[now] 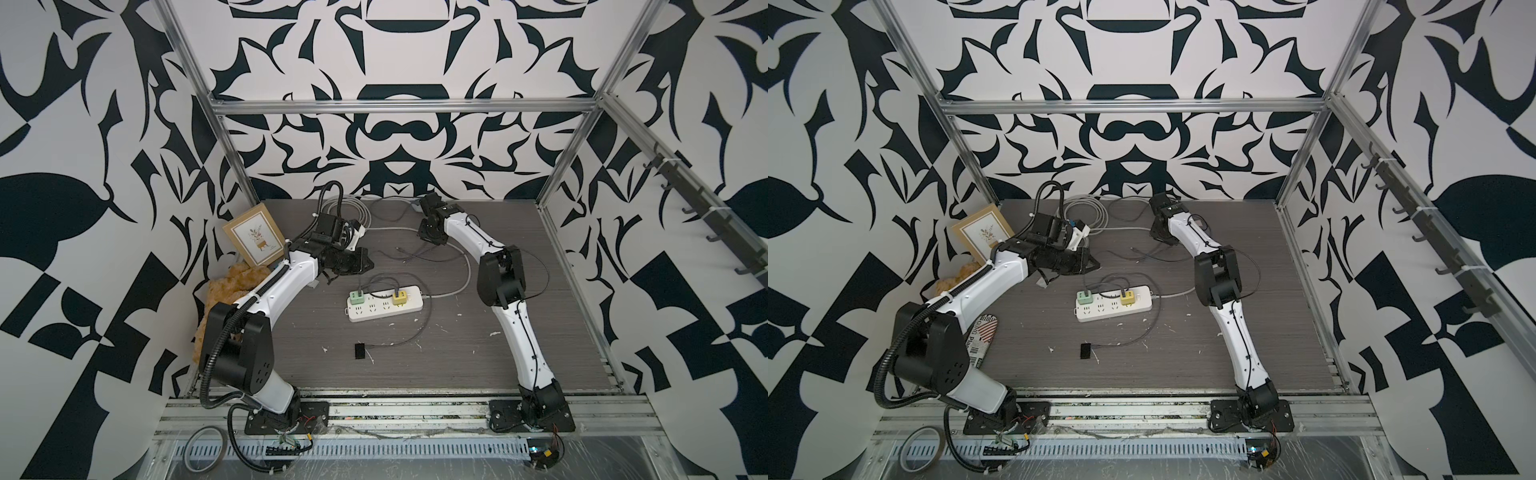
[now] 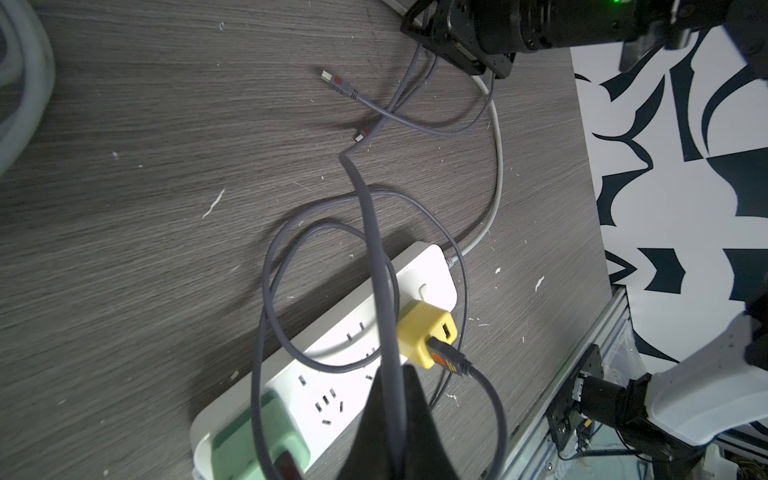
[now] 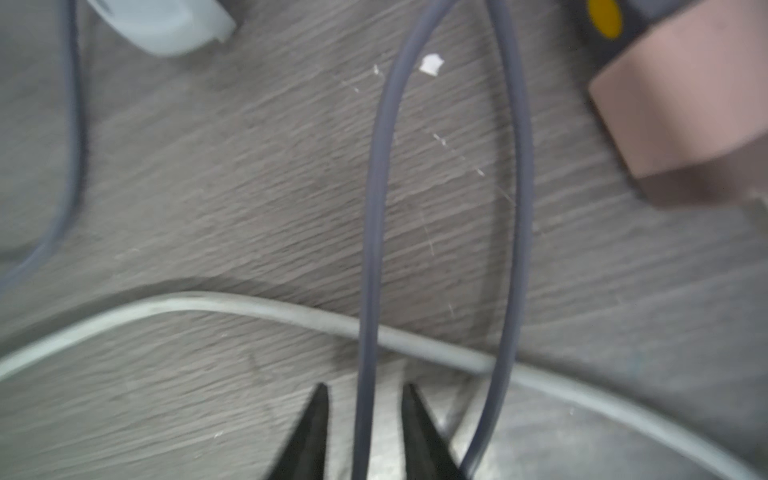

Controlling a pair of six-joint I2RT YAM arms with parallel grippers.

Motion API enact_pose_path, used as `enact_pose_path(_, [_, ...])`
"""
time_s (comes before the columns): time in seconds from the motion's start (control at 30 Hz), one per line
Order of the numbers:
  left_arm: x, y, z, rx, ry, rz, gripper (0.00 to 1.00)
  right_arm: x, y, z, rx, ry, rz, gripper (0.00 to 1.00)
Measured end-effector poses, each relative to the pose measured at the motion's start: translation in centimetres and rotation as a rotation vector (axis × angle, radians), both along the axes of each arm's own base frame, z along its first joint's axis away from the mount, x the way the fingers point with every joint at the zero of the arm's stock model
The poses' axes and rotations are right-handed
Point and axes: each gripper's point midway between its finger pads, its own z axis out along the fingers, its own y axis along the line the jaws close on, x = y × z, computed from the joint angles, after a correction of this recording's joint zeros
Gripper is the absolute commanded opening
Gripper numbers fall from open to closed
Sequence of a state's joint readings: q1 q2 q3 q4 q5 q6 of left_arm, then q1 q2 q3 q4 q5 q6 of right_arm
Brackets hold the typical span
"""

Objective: Charge mp3
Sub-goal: Adjust the charging cable at the center of the board.

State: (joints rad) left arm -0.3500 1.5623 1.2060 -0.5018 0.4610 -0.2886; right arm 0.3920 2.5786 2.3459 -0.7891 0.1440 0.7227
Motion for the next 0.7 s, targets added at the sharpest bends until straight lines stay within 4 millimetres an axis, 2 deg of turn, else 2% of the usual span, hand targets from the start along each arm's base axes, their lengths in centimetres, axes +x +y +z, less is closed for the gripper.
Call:
enact_pose_path(0.07, [-0.2, 0.1, 0.0, -0.001, -0.003, 0.001, 0.04, 0.2, -0.1, -0.4, -0.005, -0.002, -0.015, 0.00])
enact_pose_path(0.17, [-0.6, 0.2, 0.0, -0.002, -0.004, 0.003, 0.10, 0.3, -0.1, 0.2, 0.009, -0.014, -0.037, 0.00])
enact_pose_path(0.23, [-0.8, 0.3, 0.1, -0.002, -0.008, 0.006, 0.21, 0.2, -0.1, 1.2, 0.019, -0.033, -0.040, 0.00])
enact_pose_path(0.3, [-0.8, 0.5, 0.4, -0.006, -0.018, 0.013, 0.39, -0.2, -0.1, 3.2, 0.042, -0.062, -0.034, 0.00])
enact_pose_path(0.33, [-0.9, 0.6, 0.7, -0.010, -0.026, 0.019, 0.51, -0.2, 0.0, 5.1, 0.064, -0.092, -0.028, 0.00])
enact_pose_path(0.37, [-1.0, 0.7, 0.9, -0.016, -0.027, 0.027, 0.57, -0.2, 0.3, 7.2, 0.091, -0.129, -0.019, 0.00])
enact_pose_path(0.4, [-1.0, 0.8, 1.2, -0.023, -0.027, 0.038, 0.60, -0.1, 0.6, 9.7, 0.124, -0.175, -0.009, 0.00])
enact_pose_path(0.5, [-0.7, 1.2, 2.3, -0.052, -0.041, 0.076, 0.66, -0.1, 1.8, 19.3, 0.251, -0.356, 0.037, 0.00])
enact_pose_path(0.57, [-0.4, 1.2, 3.5, -0.083, -0.065, 0.094, 0.70, -1.1, 2.5, 26.1, 0.348, -0.477, 0.085, 0.00])
enact_pose_path(0.63, [-0.3, 1.1, 4.6, -0.112, -0.084, 0.106, 0.71, -2.4, 3.1, 31.4, 0.429, -0.569, 0.135, 0.00])
enact_pose_path(0.7, [-0.2, 1.0, 5.4, -0.130, -0.093, 0.116, 0.75, -3.6, 3.6, 34.5, 0.481, -0.621, 0.177, 0.00])
